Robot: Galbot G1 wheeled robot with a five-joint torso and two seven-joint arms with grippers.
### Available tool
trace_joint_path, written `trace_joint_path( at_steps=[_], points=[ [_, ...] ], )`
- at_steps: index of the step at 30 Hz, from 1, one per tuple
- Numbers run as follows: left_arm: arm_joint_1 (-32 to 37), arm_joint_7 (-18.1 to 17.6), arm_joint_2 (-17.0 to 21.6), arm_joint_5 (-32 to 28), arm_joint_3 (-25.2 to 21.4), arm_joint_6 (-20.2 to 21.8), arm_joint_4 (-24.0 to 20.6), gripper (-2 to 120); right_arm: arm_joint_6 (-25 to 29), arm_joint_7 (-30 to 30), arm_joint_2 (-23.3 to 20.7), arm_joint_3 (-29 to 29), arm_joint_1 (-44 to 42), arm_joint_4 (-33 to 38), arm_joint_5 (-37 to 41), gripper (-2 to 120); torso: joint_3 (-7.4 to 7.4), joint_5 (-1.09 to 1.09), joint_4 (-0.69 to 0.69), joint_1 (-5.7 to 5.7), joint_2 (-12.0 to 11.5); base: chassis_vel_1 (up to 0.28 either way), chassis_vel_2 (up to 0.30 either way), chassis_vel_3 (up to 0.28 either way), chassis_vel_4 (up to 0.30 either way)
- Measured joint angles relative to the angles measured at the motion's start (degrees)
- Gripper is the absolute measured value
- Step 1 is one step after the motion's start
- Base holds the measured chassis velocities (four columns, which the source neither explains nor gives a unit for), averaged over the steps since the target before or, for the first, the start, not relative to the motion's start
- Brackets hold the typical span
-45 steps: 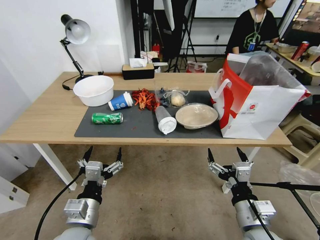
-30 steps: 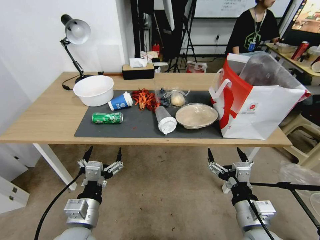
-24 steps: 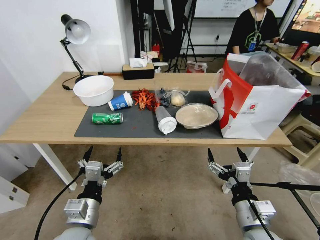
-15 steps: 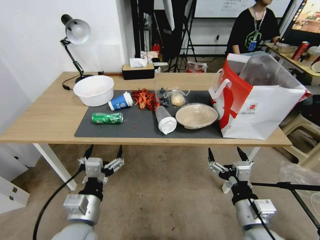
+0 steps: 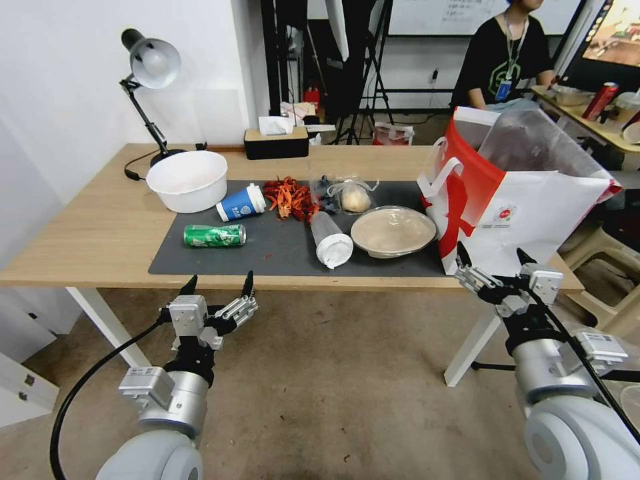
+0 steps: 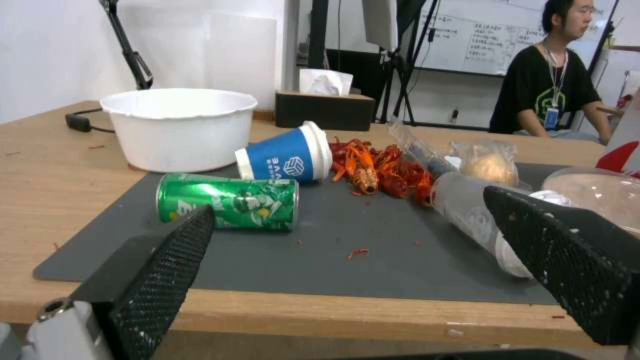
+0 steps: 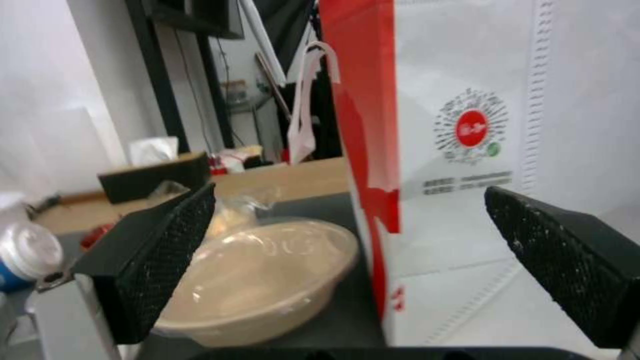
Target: Pick up the trash from the table and place it into the takeout bag.
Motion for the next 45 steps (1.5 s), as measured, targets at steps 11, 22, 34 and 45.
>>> trace_joint_path(
  at_steps=[11, 22, 34, 45],
  points=[
    [-0.58, 0.69, -0.18, 0.17, -0.04, -1.02, 1.33, 100, 3.94, 3.76, -1.93, -5.70, 4.90, -7.09, 15.88, 100, 0.00, -0.01, -0.01, 0.00, 0.00, 0.000, 0.000, 0.000, 0.000],
    [-0.37, 1.02, -0.07, 0.18, -2.24, -1.28, 1.75, 100, 4.28, 8.51, -1.45, -12.64, 12.91, -16.95, 30.30, 100, 0.00, -0.01, 0.00, 0.00, 0.00, 0.000, 0.000, 0.000, 0.000],
    [-0.54, 1.25, -0.04, 0.18, -3.34, -1.59, 2.73, 100, 3.47, 11.19, -0.45, -13.71, 17.92, -20.31, 34.24, 76, 0.00, -0.01, 0.00, 0.00, 0.00, 0.000, 0.000, 0.000, 0.000],
    [-1.81, 1.45, -0.02, 0.15, -3.39, -1.68, 4.51, 100, 1.01, 14.90, -0.10, -13.57, 20.31, -22.86, 35.64, 37, 0.00, -0.01, 0.00, 0.00, 0.00, 0.000, 0.000, 0.000, 0.000]
  ],
)
